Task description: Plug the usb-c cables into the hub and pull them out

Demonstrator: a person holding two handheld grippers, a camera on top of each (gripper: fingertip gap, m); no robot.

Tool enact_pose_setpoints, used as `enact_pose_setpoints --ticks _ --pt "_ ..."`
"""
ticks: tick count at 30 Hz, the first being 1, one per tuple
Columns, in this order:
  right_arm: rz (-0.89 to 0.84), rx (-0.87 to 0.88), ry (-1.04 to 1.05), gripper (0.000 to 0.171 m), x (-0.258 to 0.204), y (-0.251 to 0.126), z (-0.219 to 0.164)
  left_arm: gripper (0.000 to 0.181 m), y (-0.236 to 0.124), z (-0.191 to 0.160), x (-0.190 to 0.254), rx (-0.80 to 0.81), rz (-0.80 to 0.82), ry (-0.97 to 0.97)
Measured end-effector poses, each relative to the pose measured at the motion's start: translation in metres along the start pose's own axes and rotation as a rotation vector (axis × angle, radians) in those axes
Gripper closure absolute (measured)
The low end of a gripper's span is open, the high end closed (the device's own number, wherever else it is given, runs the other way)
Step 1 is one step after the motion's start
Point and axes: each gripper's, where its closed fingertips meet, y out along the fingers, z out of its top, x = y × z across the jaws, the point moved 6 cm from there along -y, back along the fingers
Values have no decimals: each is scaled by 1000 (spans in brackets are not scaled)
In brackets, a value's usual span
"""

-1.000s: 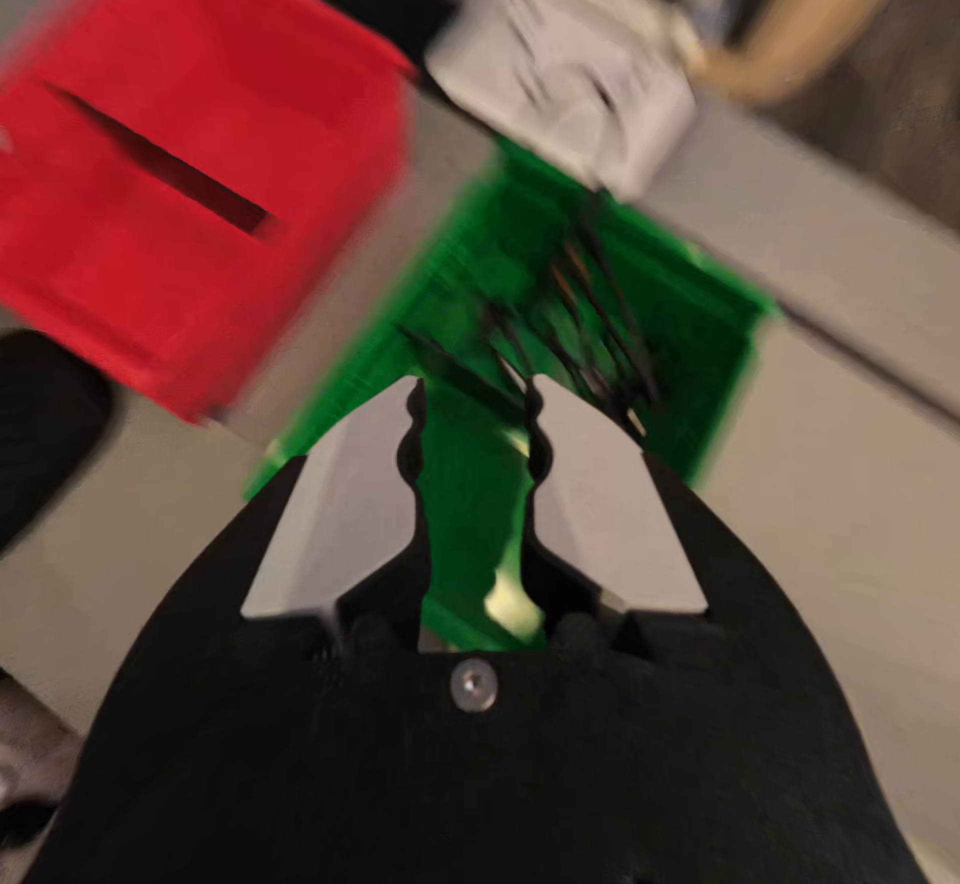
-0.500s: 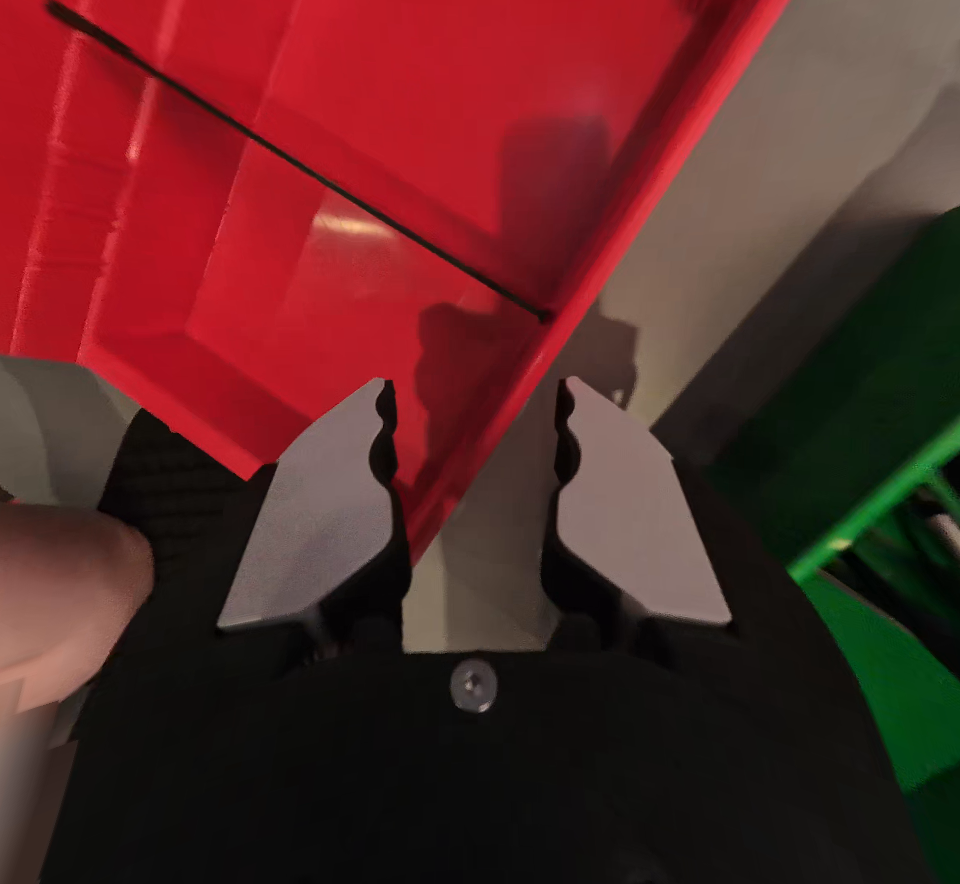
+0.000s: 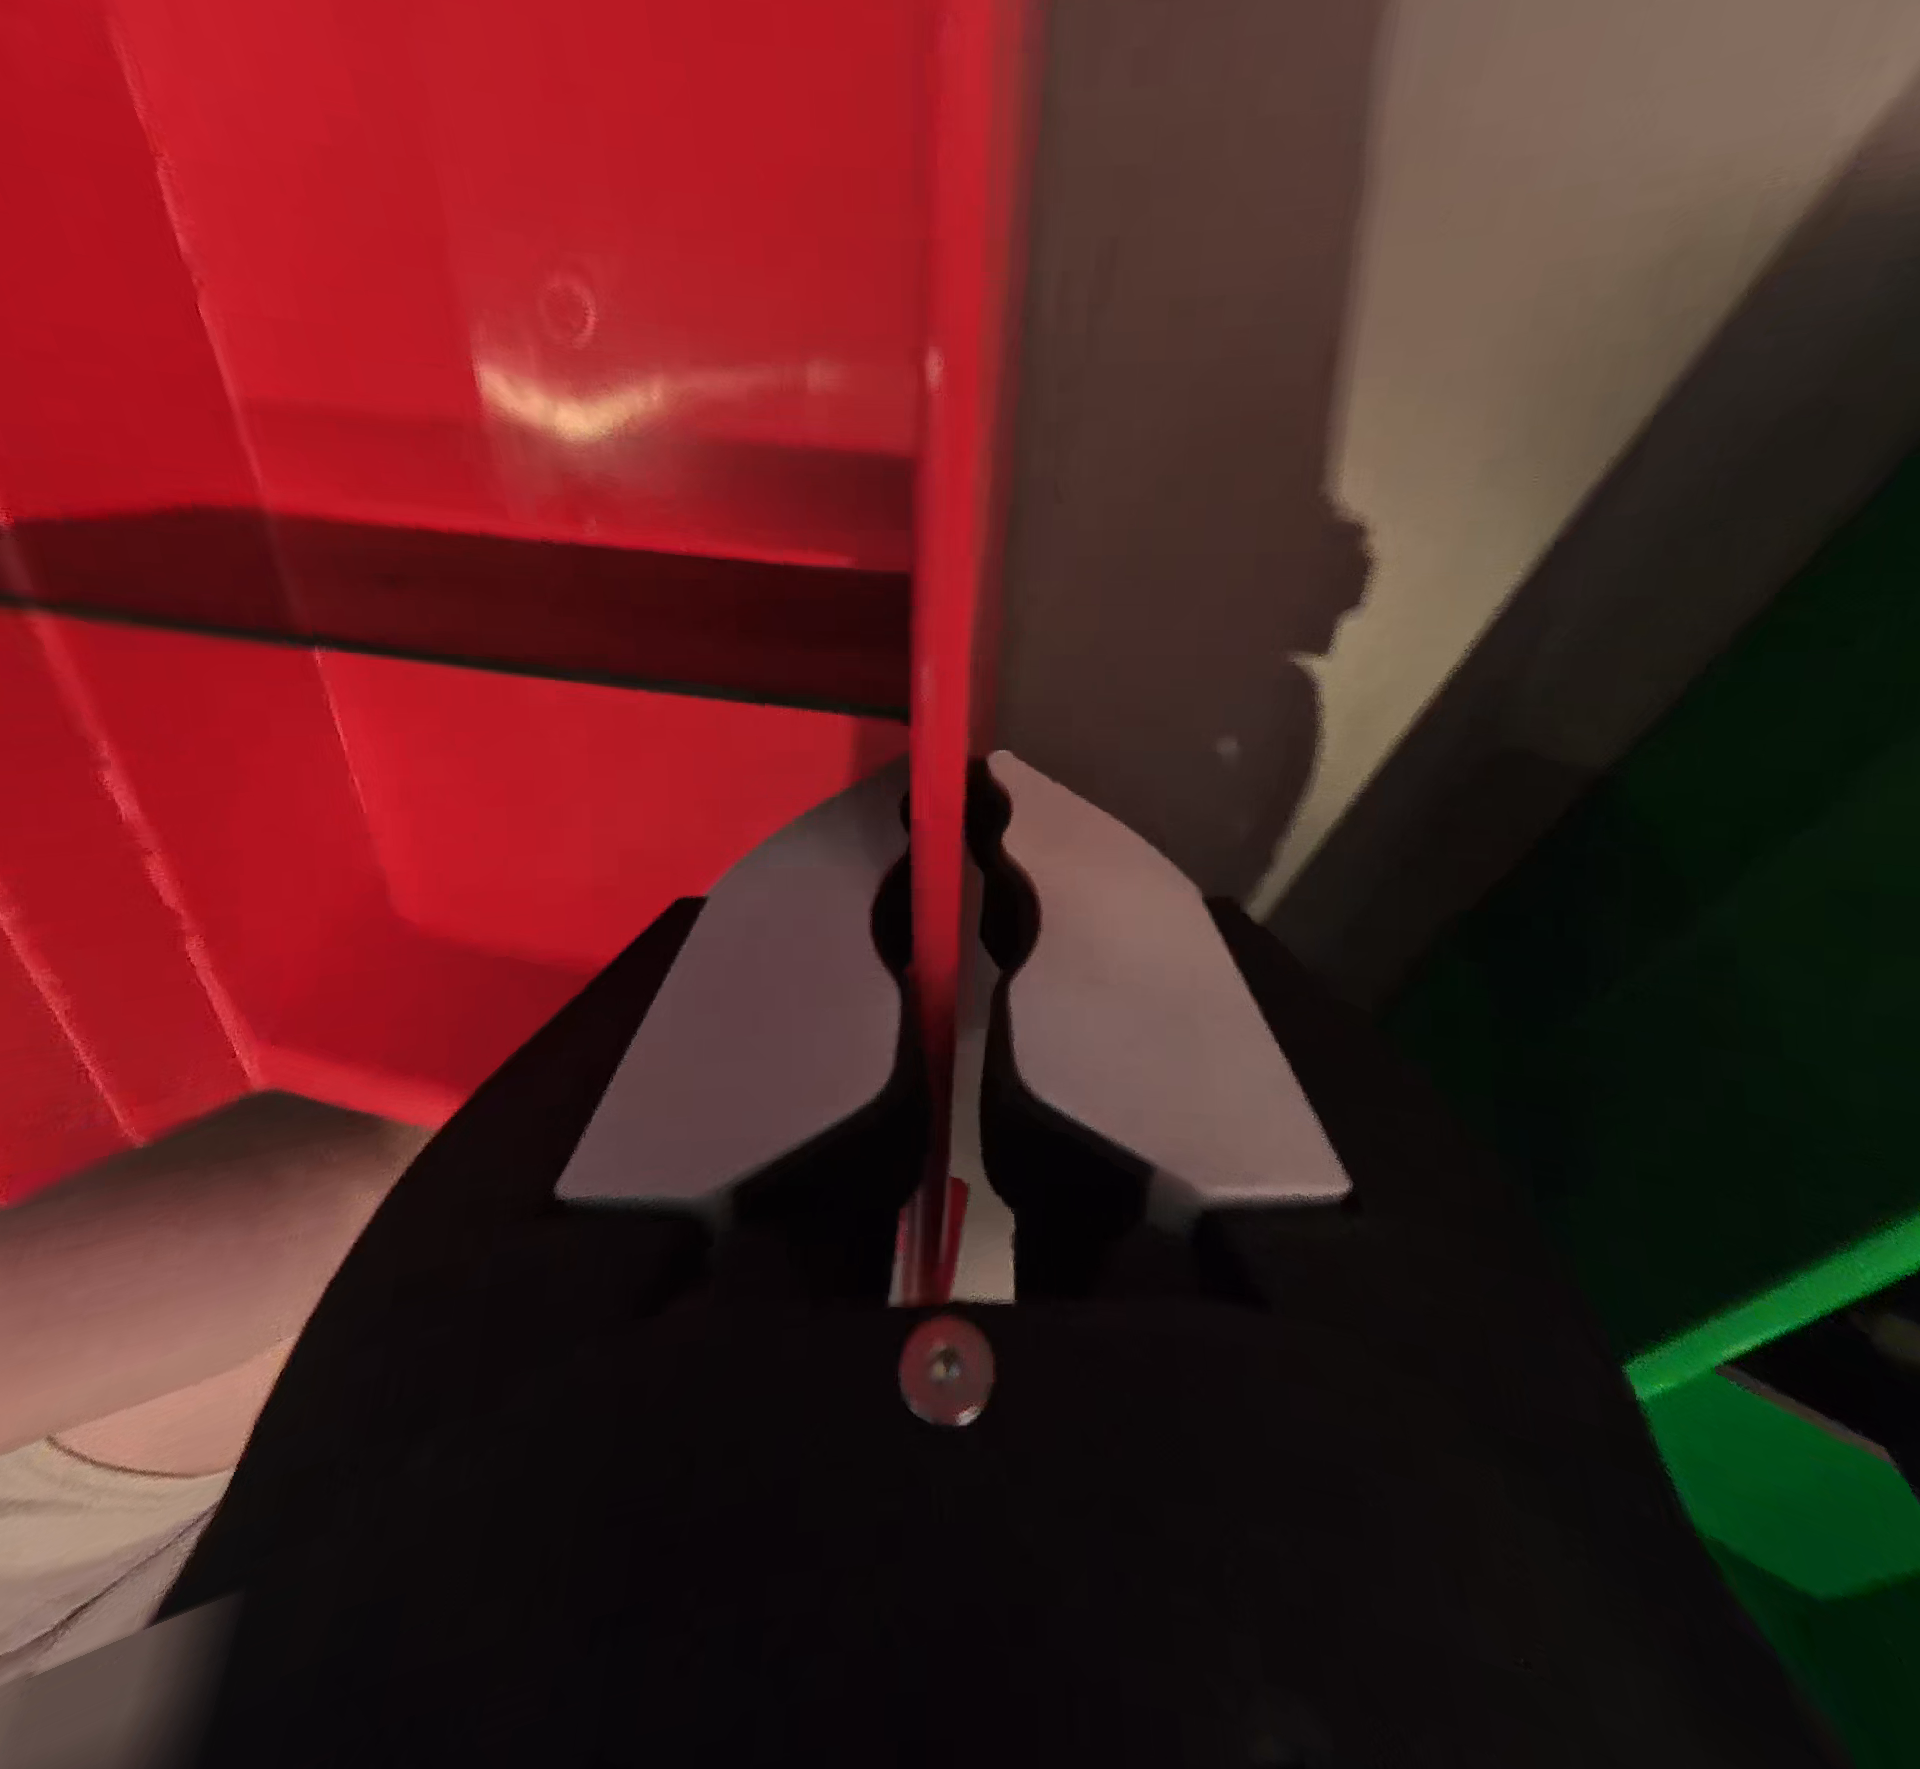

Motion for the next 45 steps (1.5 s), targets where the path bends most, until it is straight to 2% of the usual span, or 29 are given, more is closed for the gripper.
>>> enact_pose_setpoints --ticks 5,9,10,13,15,17,19,22,24,26,30,33,37,41,45 --pt "94 -26 -25 164 -12 -16 6 163 -32 15 21 200 8 34" --pt "96 9 -74 165 -19 -60 16 160 -81 27 47 521 -24 8" --pt "104 31 -78 165 -19 -78 19 157 -95 27 53 607 -45 7" --pt "132 110 -89 165 -8 -150 26 126 -130 22 62 790 -46 -3" --pt "131 181 -61 165 15 -206 24 118 -140 17 61 830 -11 -14" --pt "105 276 -3 165 54 -259 13 119 -140 17 59 826 -6 -8" --pt "47 377 76 165 105 -302 -7 127 -122 19 58 727 -29 10" --pt "-73 484 195 165 188 -337 -57 117 -59 20 61 391 -86 54" --pt "-118 523 316 165 242 -341 -96 117 -9 27 69 207 -175 99" --pt "-131 537 436 166 290 -333 -135 120 43 35 72 73 -229 62" --pt "-167 520 600 165 357 -305 -201 133 135 38 72 -123 -191 -27" --pt "-189 476 671 166 391 -277 -236 130 184 25 83 -258 -158 -5" --pt "-203 401 693 165 419 -240 -261 121 228 -1 100 -446 -90 86" --pt "-198 330 637 165 430 -211 -267 126 252 -17 101 -563 -22 138" --pt "-185 287 570 164 433 -192 -261 130 255 -19 99 -589 -95 73"
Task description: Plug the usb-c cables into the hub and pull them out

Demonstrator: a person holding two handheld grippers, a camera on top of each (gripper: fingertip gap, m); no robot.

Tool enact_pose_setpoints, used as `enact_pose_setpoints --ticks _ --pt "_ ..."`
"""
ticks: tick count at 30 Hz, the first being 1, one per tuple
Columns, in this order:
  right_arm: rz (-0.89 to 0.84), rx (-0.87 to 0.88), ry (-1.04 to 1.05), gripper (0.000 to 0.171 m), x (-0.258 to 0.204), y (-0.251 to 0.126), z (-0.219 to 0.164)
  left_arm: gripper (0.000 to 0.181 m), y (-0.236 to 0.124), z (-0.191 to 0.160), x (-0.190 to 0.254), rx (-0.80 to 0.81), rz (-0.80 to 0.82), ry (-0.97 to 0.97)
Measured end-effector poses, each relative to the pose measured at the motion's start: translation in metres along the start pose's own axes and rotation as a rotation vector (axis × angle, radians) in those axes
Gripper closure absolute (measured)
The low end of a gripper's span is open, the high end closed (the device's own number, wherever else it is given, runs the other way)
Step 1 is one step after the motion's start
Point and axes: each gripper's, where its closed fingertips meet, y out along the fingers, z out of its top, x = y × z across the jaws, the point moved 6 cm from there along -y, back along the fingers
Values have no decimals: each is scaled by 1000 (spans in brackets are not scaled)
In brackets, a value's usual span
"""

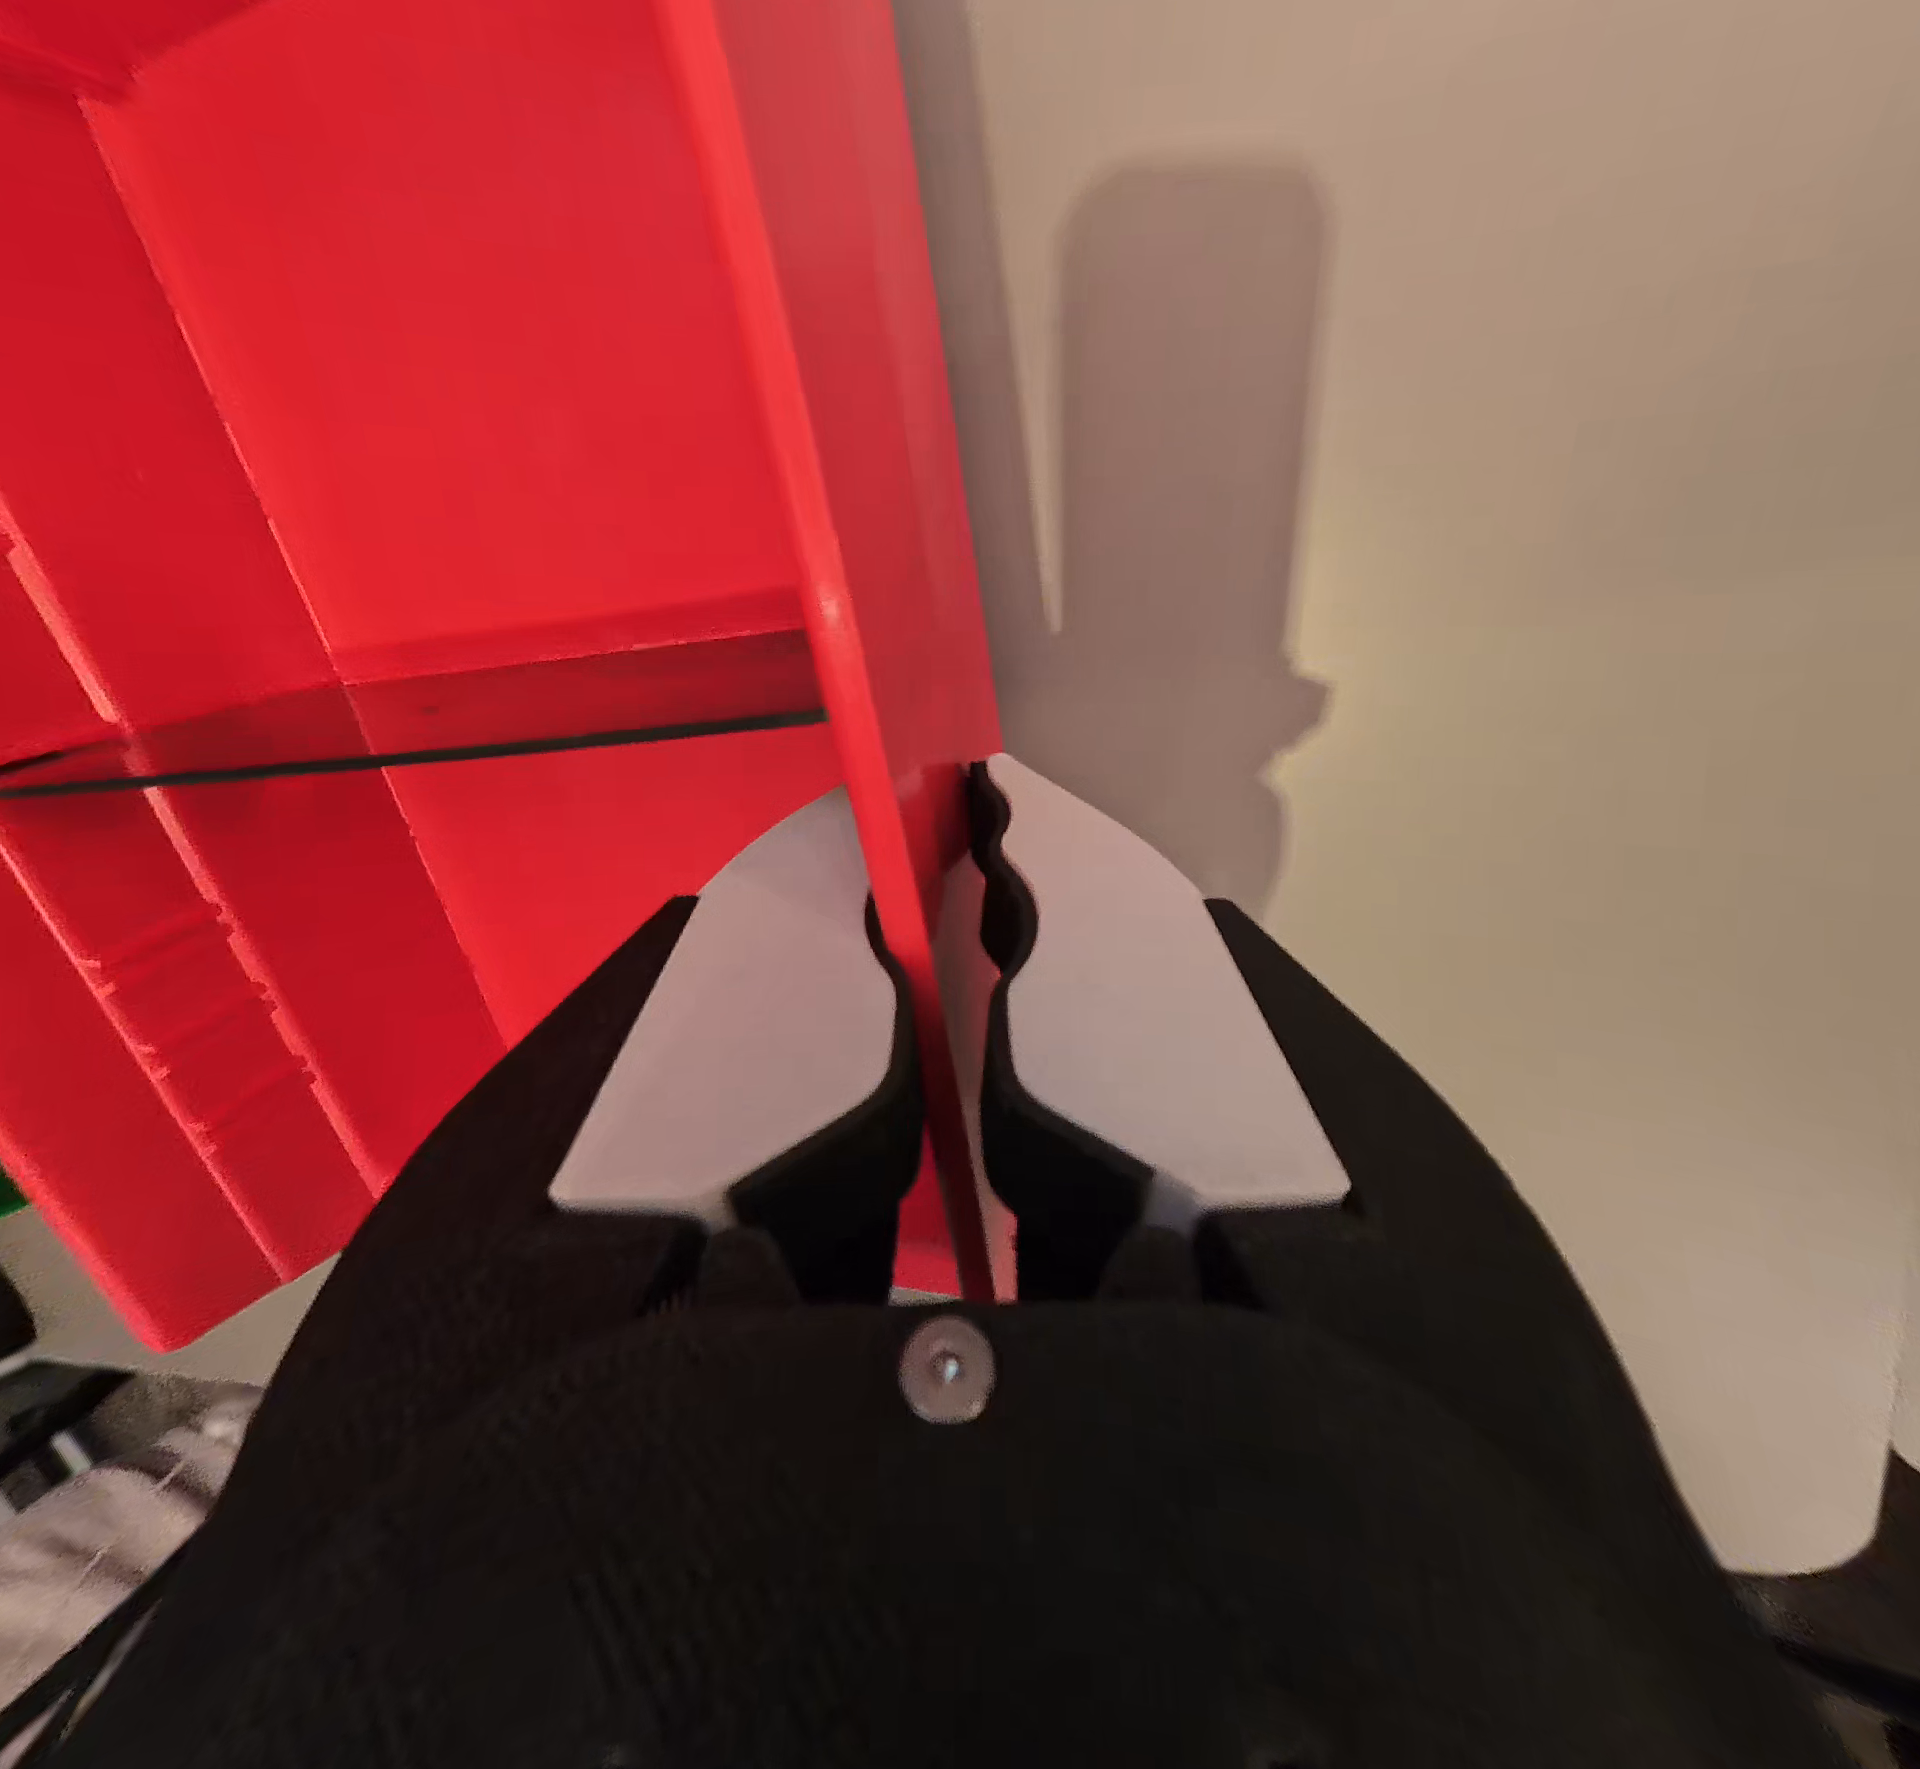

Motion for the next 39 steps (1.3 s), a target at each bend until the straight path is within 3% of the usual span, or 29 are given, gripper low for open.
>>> enact_pose_setpoints --ticks 7,13,20,29,39 --pt "39 -21 -32 163 -19 17 10 162 -9 -13 -20 -68 -103 -12" --pt "31 -41 -20 162 -40 22 19 176 -32 -34 -88 -60 -46 -202" --pt "26 -50 -41 163 -70 32 31 174 -59 -69 -157 9 21 -386" --pt "-7 -89 -30 164 -64 31 37 171 -103 -151 -225 154 -3 -693" --pt "-75 -96 -15 165 -35 21 26 173 -135 -226 -245 249 44 -837"
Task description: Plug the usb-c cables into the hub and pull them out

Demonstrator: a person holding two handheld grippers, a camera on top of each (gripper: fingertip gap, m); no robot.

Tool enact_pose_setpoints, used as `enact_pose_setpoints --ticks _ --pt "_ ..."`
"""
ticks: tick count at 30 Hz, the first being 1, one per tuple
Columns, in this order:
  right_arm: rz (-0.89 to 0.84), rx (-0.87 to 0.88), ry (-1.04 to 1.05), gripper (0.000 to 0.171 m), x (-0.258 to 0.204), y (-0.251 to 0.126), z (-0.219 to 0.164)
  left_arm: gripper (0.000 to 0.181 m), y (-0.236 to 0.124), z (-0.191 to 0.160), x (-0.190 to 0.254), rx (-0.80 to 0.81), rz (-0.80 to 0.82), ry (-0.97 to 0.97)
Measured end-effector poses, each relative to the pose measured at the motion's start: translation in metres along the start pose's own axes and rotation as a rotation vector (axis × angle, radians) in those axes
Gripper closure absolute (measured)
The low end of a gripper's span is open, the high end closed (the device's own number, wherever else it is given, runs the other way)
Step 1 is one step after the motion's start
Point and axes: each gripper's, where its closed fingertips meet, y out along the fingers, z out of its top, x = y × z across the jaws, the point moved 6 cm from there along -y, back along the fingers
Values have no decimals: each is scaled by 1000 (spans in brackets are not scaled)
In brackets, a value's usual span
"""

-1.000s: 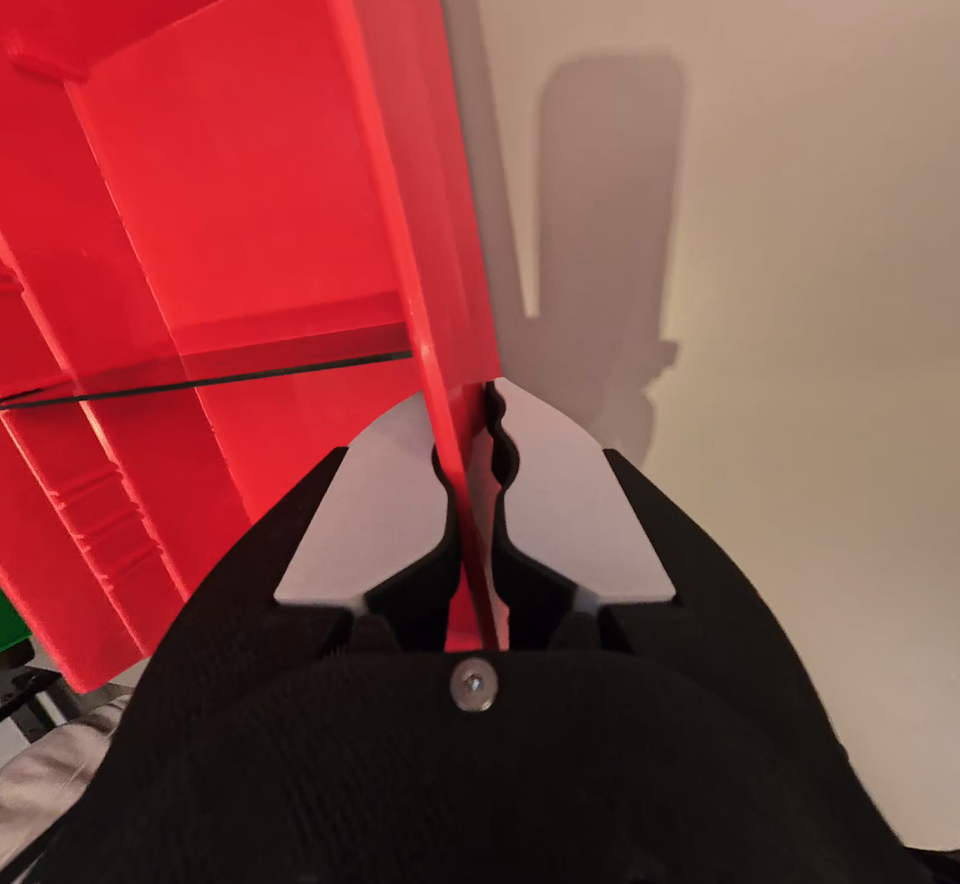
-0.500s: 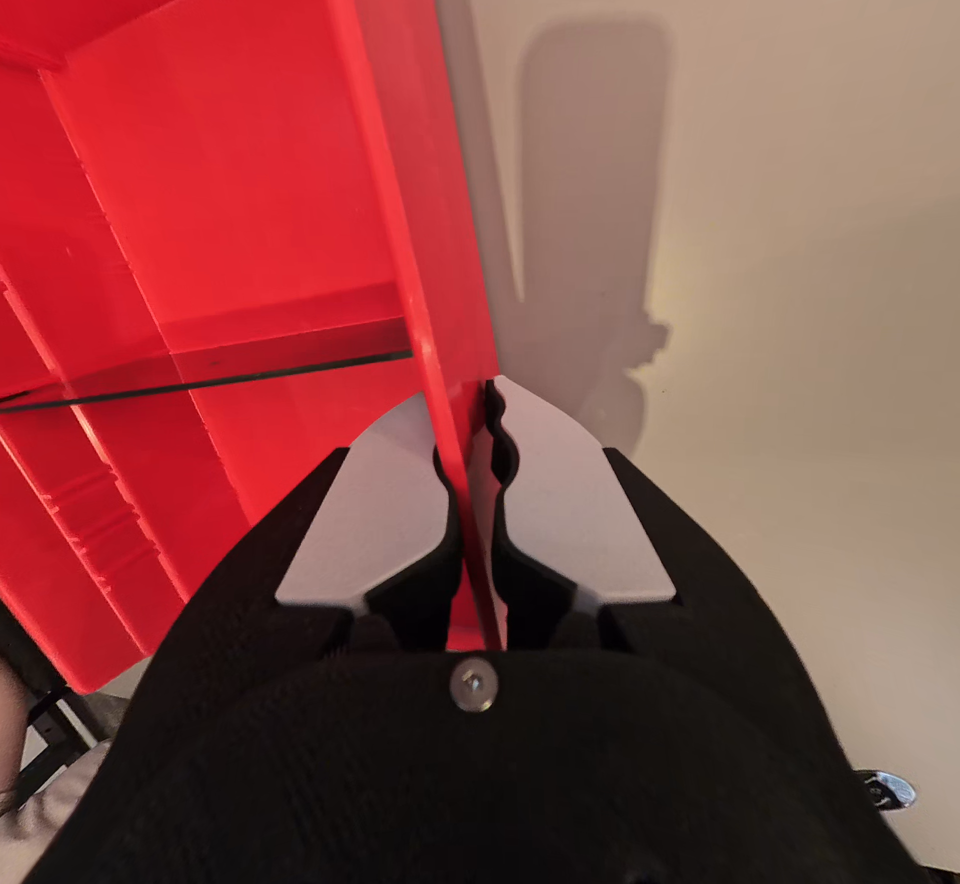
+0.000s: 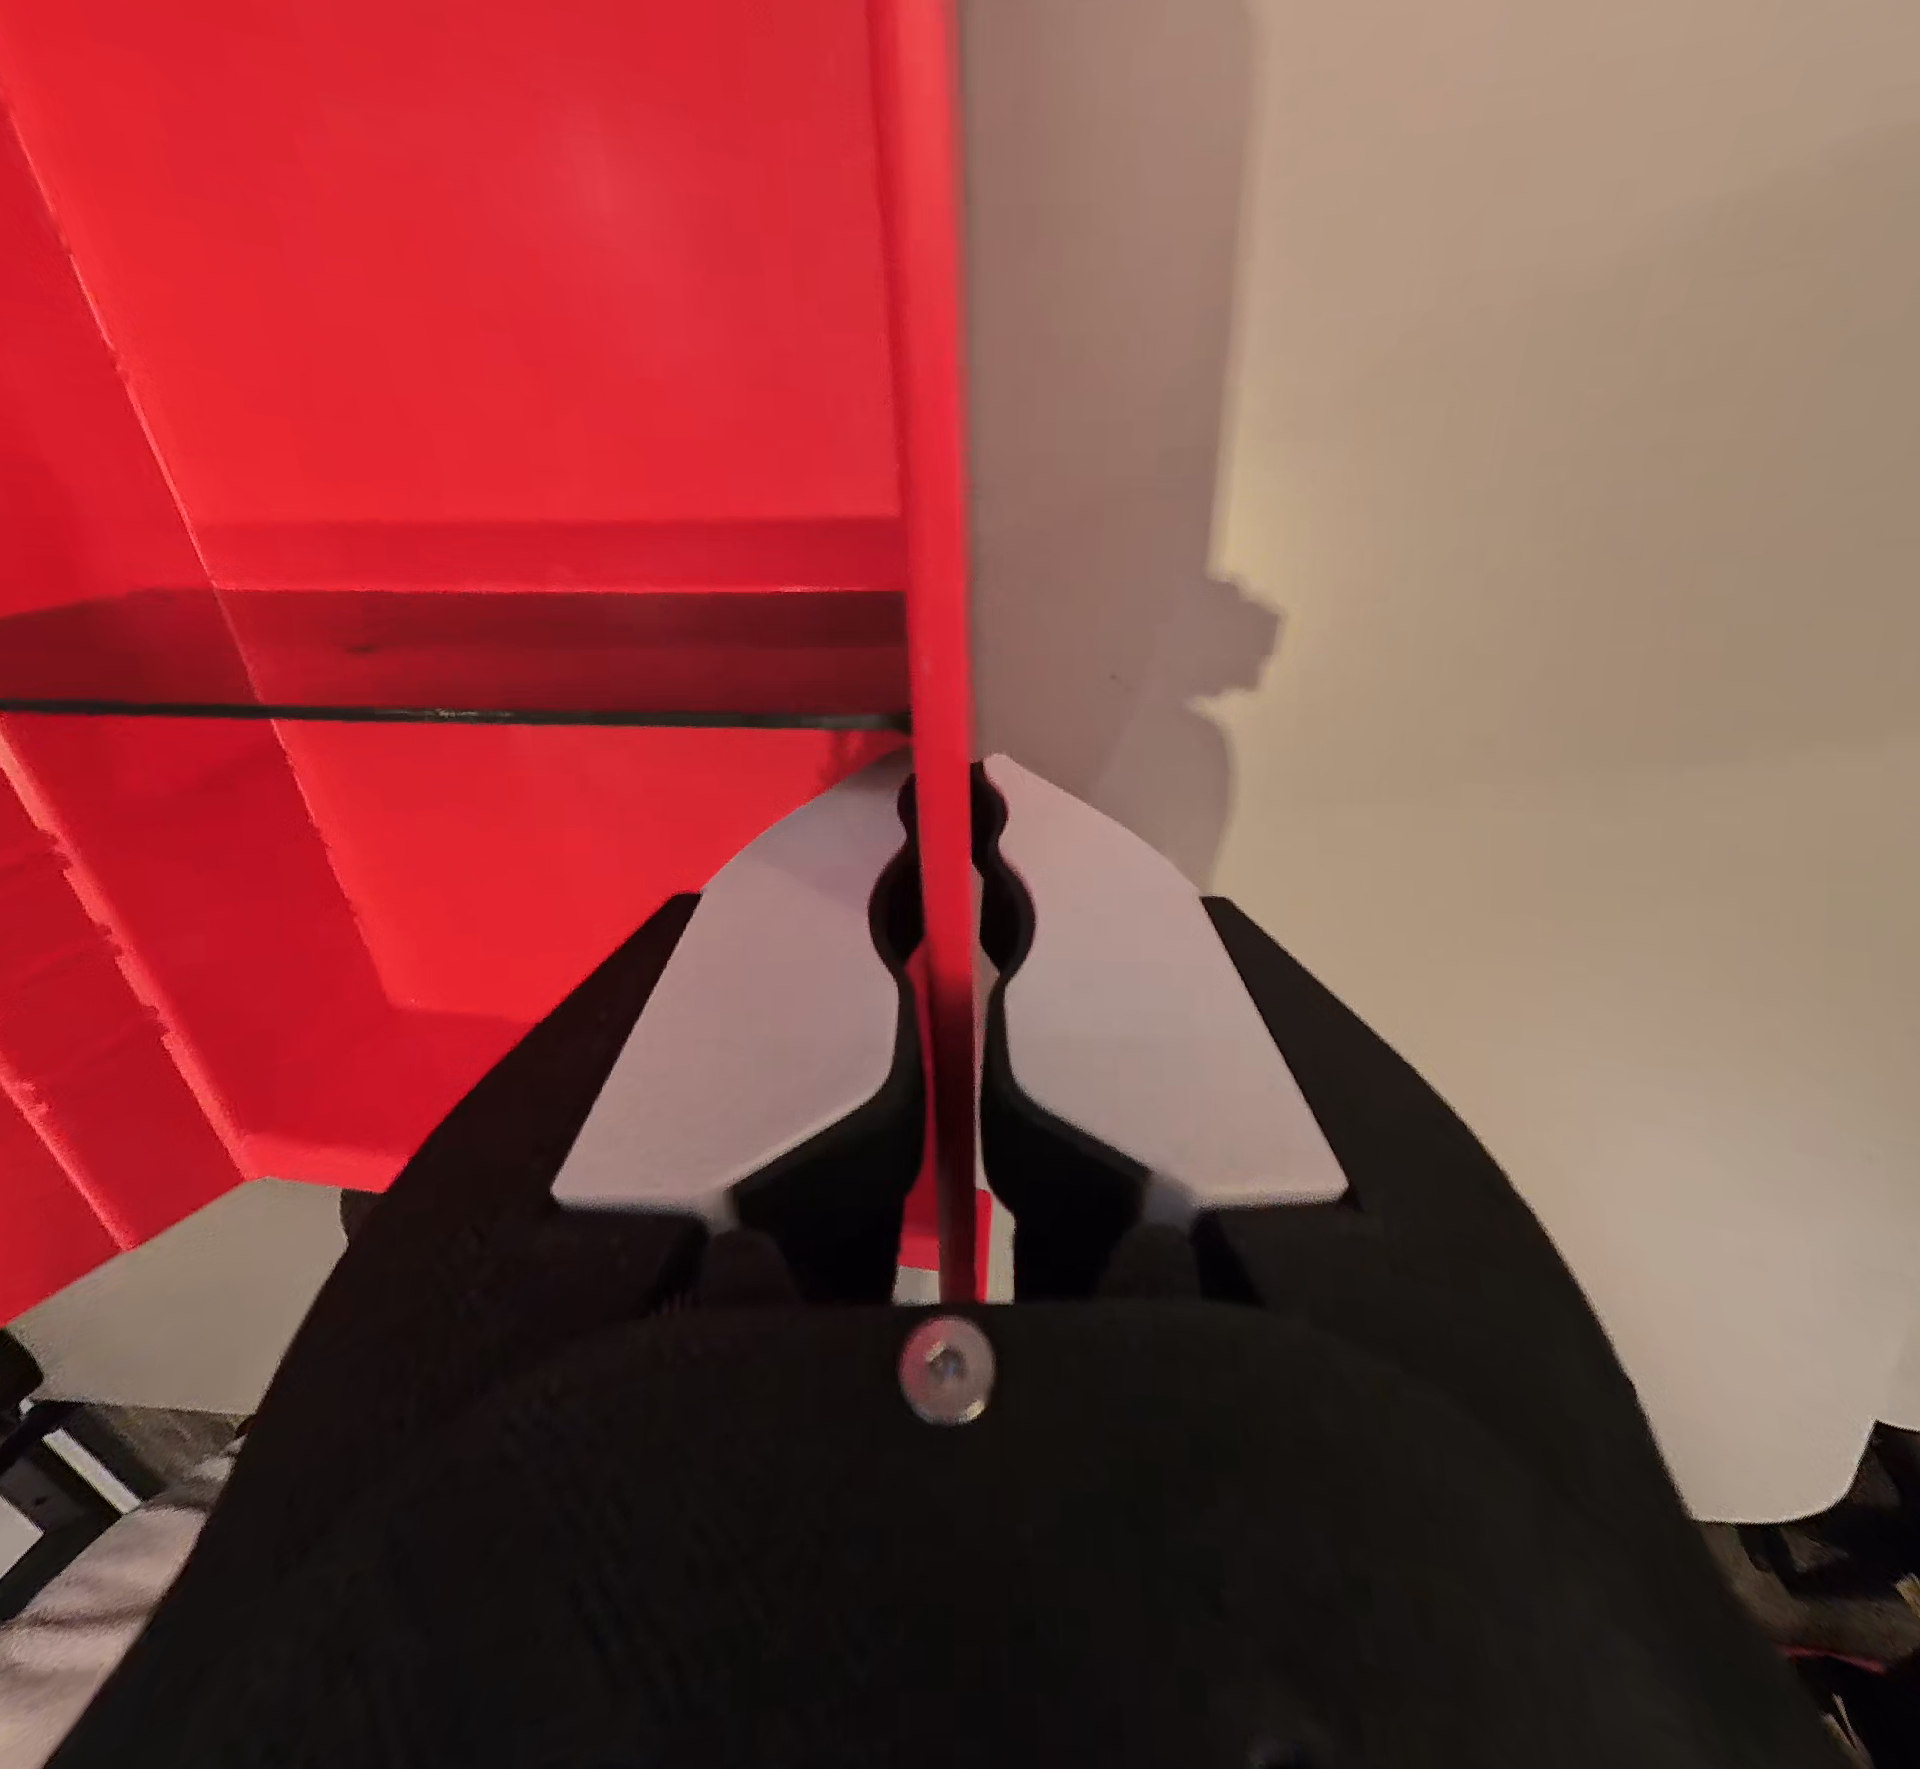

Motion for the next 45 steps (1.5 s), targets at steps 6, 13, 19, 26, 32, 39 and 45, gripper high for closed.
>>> enact_pose_setpoints --ticks 6,13,19,26,32,39,45 --pt "-56 -13 -51 166 -3 -1 1 172 -10 -9 -14 12 -14 -27" --pt "-45 5 -70 165 1 -1 6 173 -12 -12 -13 -15 21 1" --pt "-48 -6 -162 165 4 -1 11 174 -22 -23 -21 -39 76 -18" --pt "-47 2 -253 164 3 0 8 173 -23 -24 -24 -37 46 -51" --pt "-41 12 -304 162 2 -1 -4 173 -23 -23 -26 -29 44 -53" --pt "-42 14 -266 163 4 -2 -12 173 -24 -23 -26 -31 44 -49" --pt "-49 33 -291 163 0 0 -5 172 -26 -28 -28 -23 15 -88"
